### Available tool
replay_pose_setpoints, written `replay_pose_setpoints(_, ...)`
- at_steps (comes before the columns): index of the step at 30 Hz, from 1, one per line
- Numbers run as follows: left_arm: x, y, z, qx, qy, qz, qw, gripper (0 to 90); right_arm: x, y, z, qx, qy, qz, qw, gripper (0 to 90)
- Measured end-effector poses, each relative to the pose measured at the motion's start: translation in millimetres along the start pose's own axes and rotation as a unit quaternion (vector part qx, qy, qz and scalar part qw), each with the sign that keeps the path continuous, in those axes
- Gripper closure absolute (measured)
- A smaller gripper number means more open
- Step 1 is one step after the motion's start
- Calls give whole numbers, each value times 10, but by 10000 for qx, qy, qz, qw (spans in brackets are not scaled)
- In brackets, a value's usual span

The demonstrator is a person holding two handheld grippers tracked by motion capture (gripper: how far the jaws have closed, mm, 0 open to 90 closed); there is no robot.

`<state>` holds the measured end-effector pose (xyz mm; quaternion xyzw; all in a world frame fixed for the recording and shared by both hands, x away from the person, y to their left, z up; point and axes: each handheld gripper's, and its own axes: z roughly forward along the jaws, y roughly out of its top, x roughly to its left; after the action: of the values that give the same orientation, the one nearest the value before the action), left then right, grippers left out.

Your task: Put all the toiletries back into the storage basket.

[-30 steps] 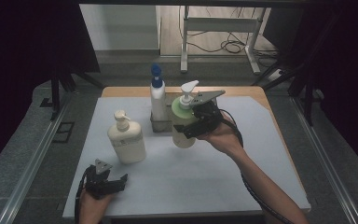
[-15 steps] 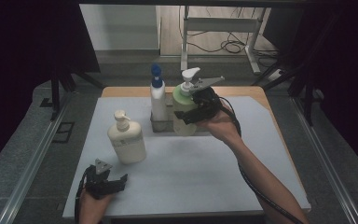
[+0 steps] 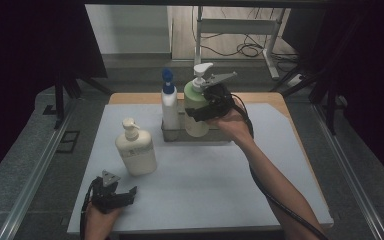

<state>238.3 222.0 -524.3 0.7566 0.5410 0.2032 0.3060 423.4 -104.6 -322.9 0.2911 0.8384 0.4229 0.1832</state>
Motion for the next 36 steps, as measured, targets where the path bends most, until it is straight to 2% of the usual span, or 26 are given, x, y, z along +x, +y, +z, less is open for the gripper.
replay_pose_setpoints(15, 1, 1, 1, 0, -8, -1, 10000, 119, -141, 102, 187, 25, -295, 175, 9994, 124)
replay_pose_setpoints(20, 1, 1, 1, 0, -8, -2, 10000, 119, -233, 87, 302, 66, -394, 368, 9985, 124)
replay_pose_setpoints(23, 1, 1, 1, 2, -9, -3, 10000, 119, -274, 68, 357, 102, -456, 403, 9981, 124)
replay_pose_setpoints(36, 1, 1, -1, 16, -7, -9, 10000, 119, -353, 34, 567, 212, -633, 391, 9970, 124)
